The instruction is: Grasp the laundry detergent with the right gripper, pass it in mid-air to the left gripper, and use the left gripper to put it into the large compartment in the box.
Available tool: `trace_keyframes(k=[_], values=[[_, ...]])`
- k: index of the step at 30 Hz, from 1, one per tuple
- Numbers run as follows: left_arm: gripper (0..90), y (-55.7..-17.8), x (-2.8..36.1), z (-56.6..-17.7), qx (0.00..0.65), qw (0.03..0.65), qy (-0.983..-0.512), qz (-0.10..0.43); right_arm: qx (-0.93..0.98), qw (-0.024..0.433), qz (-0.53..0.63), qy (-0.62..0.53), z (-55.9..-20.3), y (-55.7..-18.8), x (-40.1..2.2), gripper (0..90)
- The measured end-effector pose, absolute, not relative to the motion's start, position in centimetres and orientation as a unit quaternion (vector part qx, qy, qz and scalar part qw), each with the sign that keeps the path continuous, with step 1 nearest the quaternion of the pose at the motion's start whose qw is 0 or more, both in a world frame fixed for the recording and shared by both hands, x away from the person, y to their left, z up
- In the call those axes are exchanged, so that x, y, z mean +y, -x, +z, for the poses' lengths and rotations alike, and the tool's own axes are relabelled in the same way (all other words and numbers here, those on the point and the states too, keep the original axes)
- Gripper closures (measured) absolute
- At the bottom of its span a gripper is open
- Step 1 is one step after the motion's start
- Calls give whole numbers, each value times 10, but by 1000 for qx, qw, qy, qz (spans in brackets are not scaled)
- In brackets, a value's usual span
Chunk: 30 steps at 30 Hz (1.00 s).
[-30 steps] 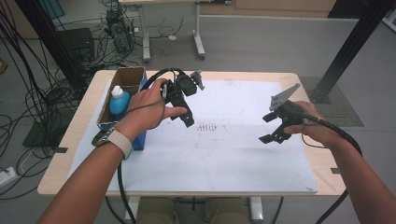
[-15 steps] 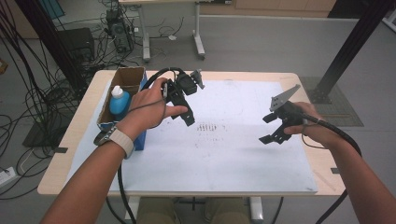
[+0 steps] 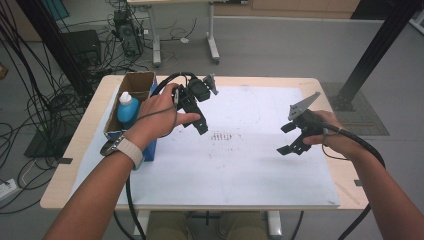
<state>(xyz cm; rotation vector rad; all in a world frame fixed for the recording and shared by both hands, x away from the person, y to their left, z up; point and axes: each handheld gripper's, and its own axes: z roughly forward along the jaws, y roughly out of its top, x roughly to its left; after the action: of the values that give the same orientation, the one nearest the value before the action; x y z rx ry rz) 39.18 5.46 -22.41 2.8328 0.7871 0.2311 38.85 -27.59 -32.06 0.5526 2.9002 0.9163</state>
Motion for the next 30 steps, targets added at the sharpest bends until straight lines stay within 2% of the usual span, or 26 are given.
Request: trace_keyframes(k=[30], values=[[85,-389,54,-223,265,95,-956,83,938,26,296,-179,-321,-384,-279,114]])
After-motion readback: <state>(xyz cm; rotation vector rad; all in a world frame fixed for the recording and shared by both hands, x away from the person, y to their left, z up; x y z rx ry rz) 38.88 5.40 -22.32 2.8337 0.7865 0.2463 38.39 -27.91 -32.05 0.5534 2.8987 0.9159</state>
